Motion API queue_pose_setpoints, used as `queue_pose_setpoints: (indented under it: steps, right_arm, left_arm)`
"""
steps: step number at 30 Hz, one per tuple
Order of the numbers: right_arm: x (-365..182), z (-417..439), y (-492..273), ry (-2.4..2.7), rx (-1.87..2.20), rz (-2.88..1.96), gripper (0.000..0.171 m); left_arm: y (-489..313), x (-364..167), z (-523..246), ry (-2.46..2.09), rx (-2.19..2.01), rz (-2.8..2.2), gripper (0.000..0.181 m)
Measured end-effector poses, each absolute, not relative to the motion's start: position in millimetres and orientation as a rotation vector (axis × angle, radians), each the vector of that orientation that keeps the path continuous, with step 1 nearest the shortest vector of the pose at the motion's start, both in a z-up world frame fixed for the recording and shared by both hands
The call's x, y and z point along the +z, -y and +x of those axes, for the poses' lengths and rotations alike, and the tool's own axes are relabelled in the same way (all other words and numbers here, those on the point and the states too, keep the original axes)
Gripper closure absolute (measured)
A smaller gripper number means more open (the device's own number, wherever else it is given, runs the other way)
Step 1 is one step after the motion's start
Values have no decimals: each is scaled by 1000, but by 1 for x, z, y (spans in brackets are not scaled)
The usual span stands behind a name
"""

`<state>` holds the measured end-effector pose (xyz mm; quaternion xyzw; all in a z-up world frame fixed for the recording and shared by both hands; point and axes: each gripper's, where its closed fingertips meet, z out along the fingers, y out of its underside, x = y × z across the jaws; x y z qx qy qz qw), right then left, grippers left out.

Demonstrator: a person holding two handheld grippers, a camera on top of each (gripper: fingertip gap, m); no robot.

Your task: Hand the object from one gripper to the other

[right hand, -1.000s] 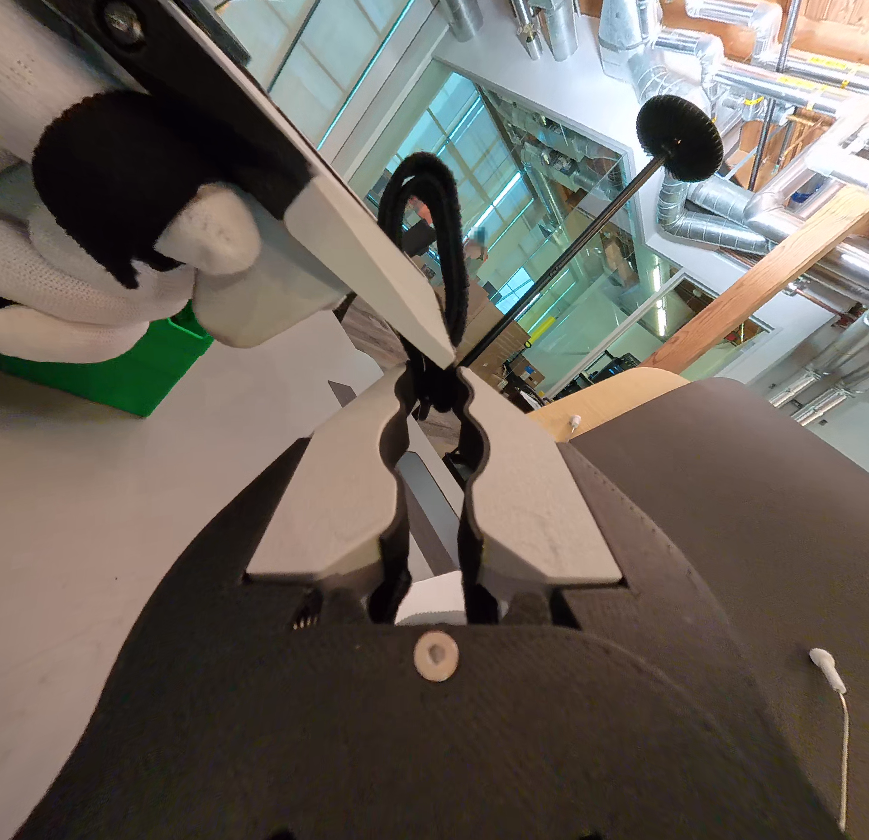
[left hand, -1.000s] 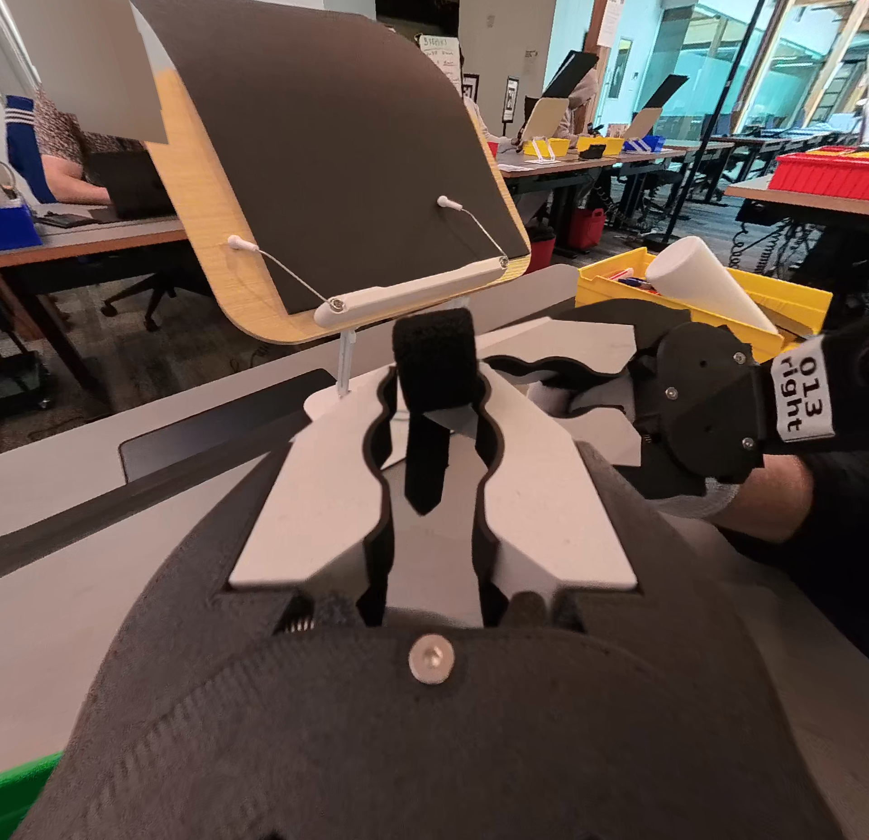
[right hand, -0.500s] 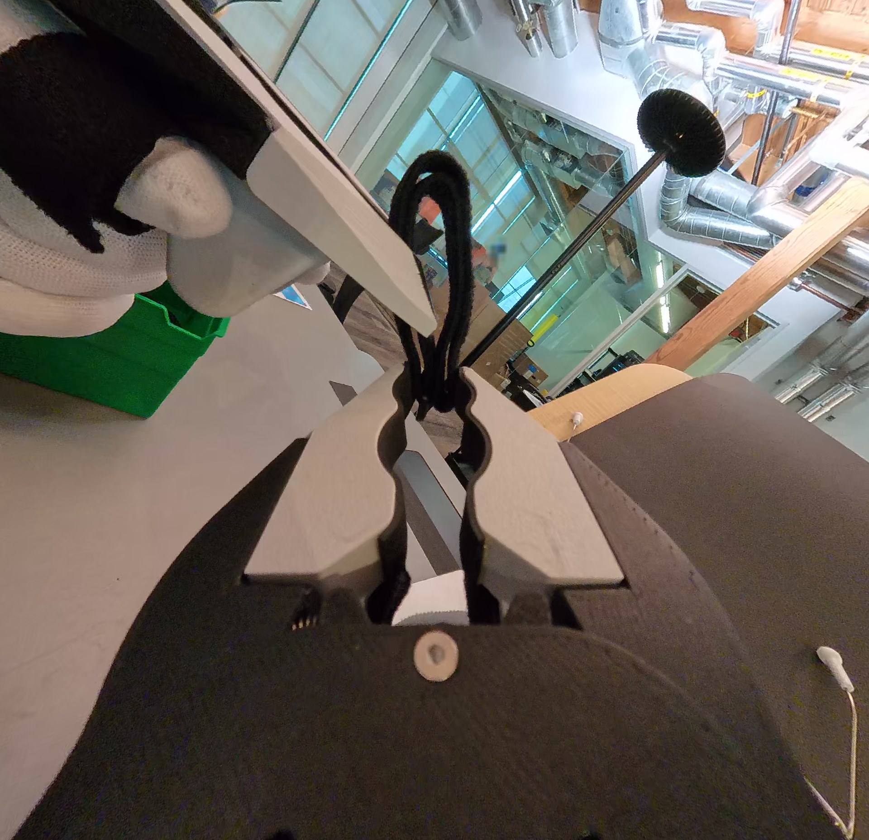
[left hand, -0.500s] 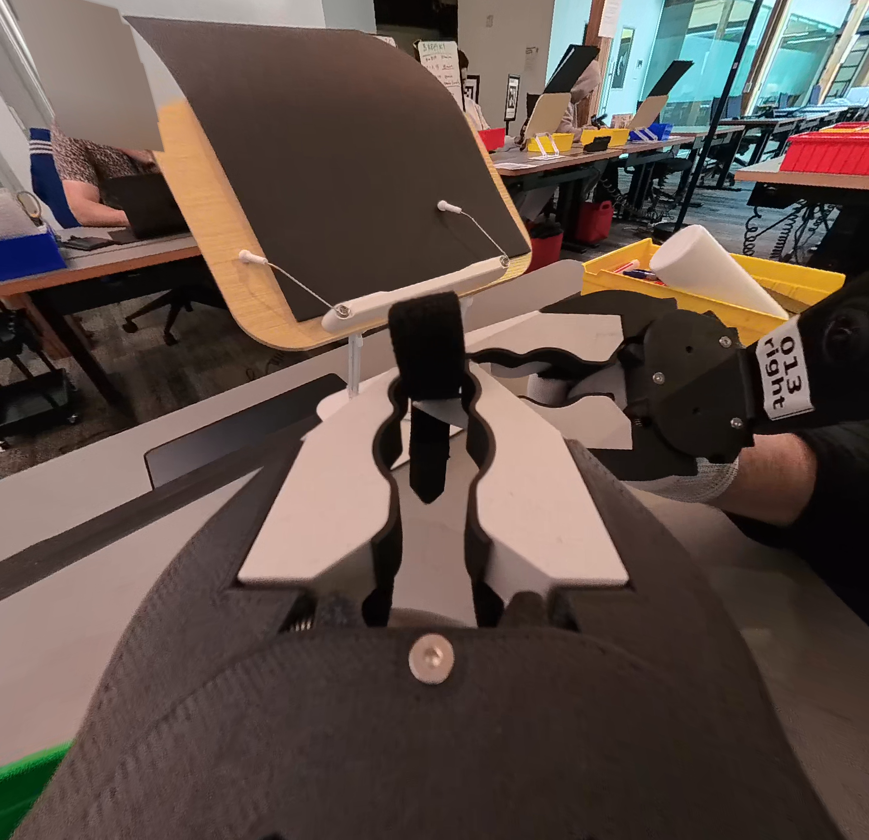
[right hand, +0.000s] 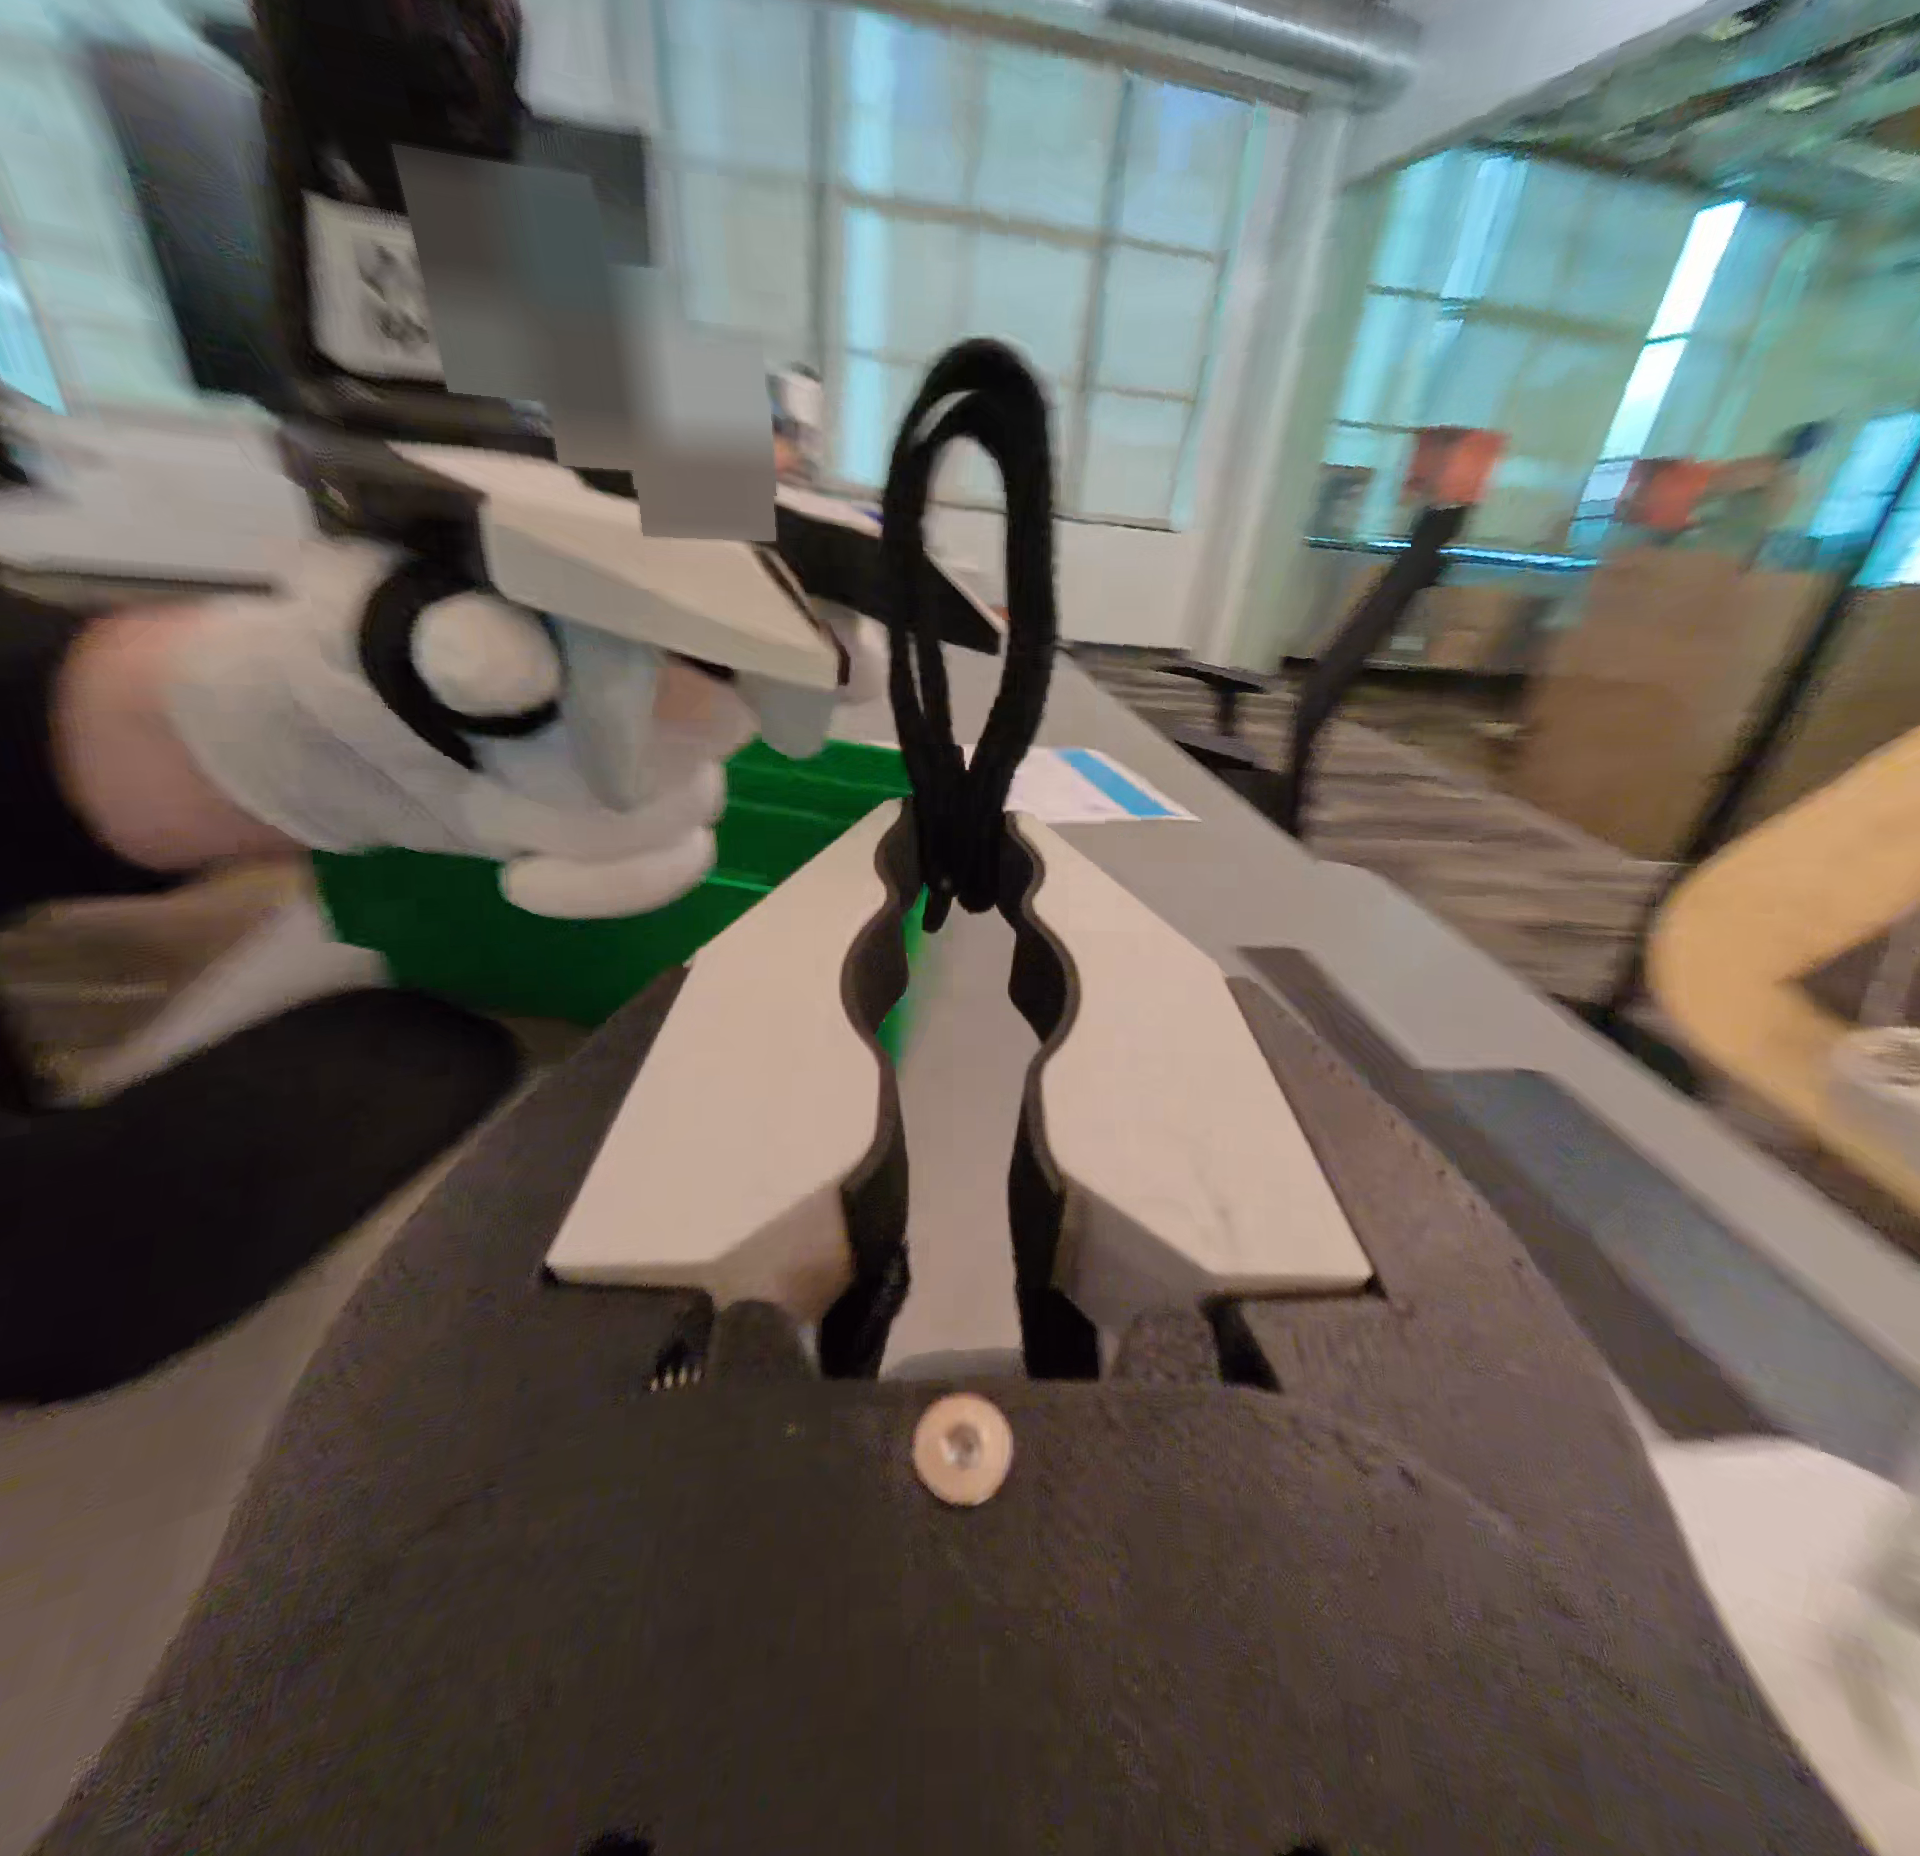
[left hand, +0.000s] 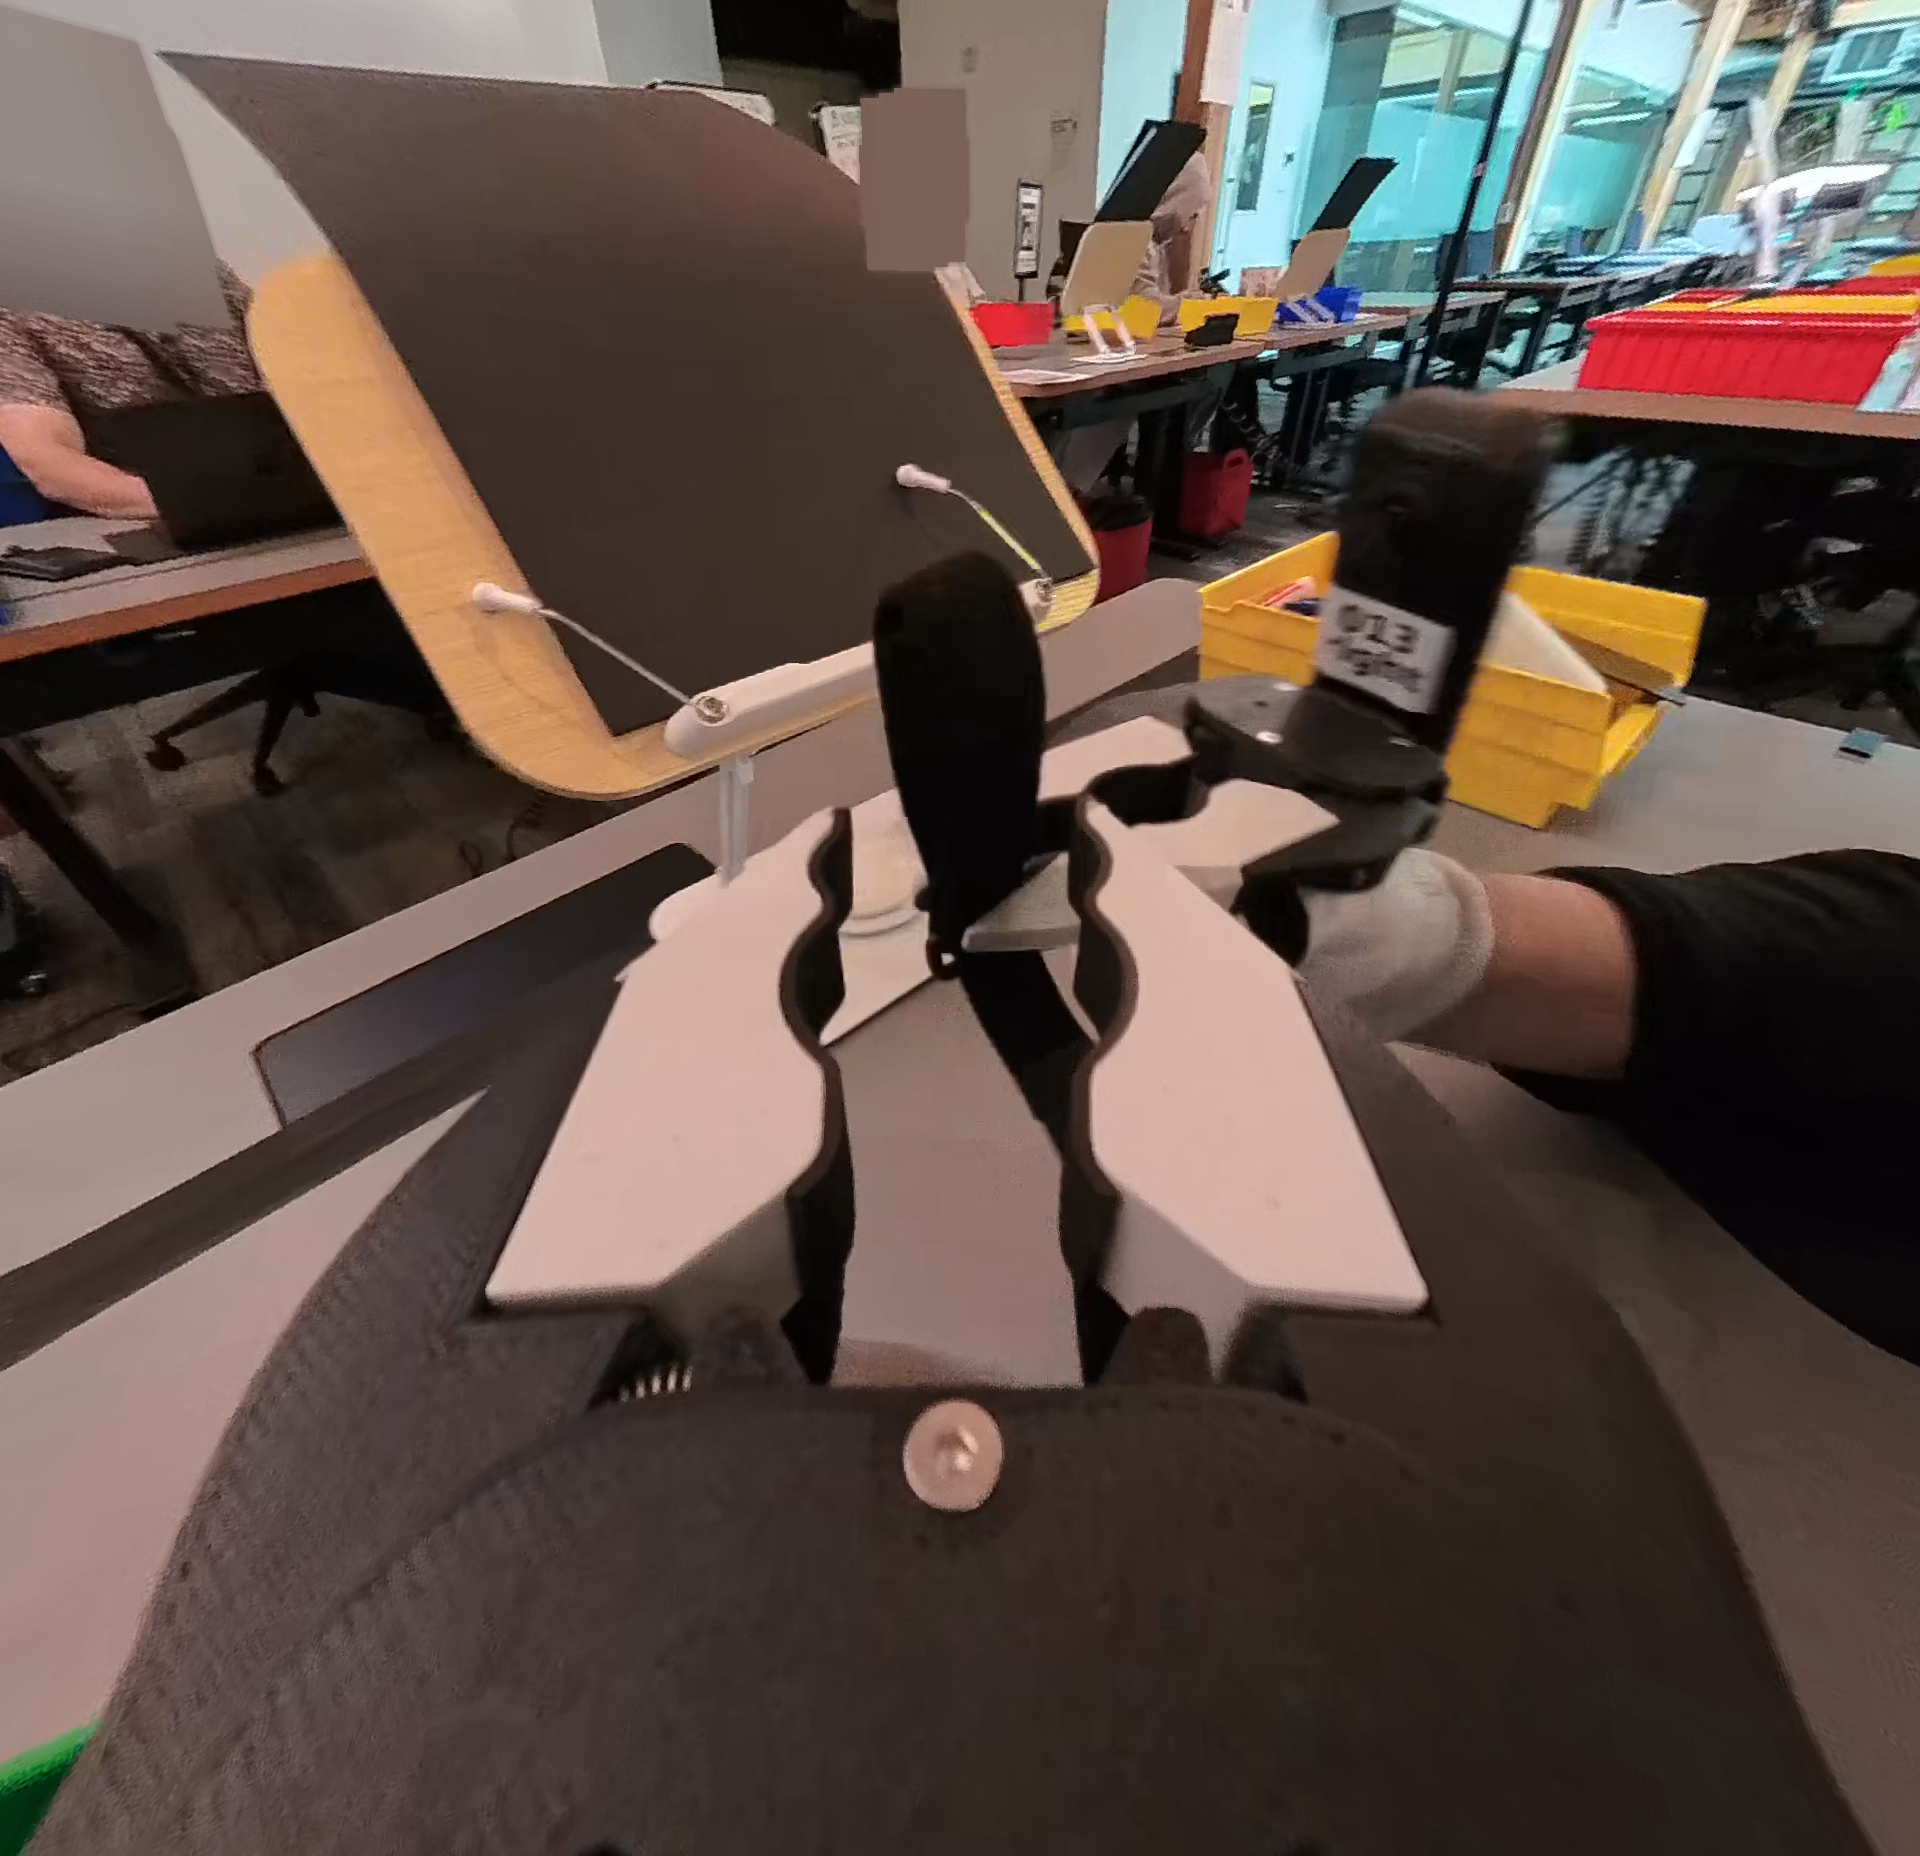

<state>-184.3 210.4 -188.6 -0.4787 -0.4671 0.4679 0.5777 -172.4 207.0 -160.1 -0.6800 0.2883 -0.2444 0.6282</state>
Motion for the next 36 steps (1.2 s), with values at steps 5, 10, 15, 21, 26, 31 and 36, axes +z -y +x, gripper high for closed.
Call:
queue_pose_setpoints:
  steps: [5, 10, 15, 21, 26, 31, 36]
  right_arm:
    - [-181, -177, -193, 1104, 1403, -1054, 160]
    - [-183, -177, -168, 1169, 1665, -1009, 159]
    - [-181, -175, -169, 1159, 1695, -1008, 159]
    - [-176, -173, -180, 1085, 1672, -1025, 140]
    - [-174, -162, -188, 1073, 1686, -1007, 151]
    - [-203, -178, -181, 1262, 1458, -1068, 166]
    - [-185, -173, -126, 1397, 1595, -851, 171]
  left_arm:
    - [-193, -158, -157, -716, -677, -1513, 141]
    - [-188, -160, -145, -781, -699, -1506, 156]
    - [-189, -159, -145, -788, -676, -1509, 172]
    - [-195, -147, -154, -711, -648, -1503, 173]
    - [-202, -131, -167, -628, -660, -1494, 173]
    - [-207, -123, -174, -547, -707, -1500, 173]
    - [-209, -121, -177, -552, -645, -1476, 172]
